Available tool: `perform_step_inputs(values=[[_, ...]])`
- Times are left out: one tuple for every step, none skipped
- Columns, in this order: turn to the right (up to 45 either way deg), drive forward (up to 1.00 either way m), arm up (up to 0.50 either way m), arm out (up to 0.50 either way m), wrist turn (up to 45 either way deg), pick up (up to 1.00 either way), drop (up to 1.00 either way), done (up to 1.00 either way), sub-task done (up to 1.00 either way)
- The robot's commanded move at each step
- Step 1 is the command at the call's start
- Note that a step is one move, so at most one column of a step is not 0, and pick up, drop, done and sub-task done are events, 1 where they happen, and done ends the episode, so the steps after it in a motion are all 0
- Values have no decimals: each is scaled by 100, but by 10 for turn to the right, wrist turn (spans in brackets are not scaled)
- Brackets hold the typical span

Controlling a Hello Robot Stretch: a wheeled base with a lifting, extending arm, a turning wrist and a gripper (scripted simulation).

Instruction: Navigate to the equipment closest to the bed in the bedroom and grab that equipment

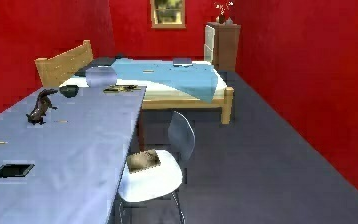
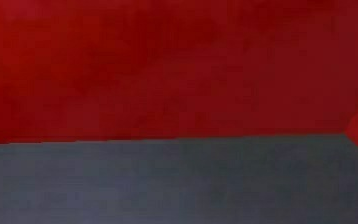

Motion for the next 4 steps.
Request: perform_step_inputs(values=[[0,25,0,0,0,0,0,0,0],[-450,0,0,0,0,0,0,0,0],[-450,0,0,0,0,0,0,0,0],[-450,0,0,0,0,0,0,0,0]])
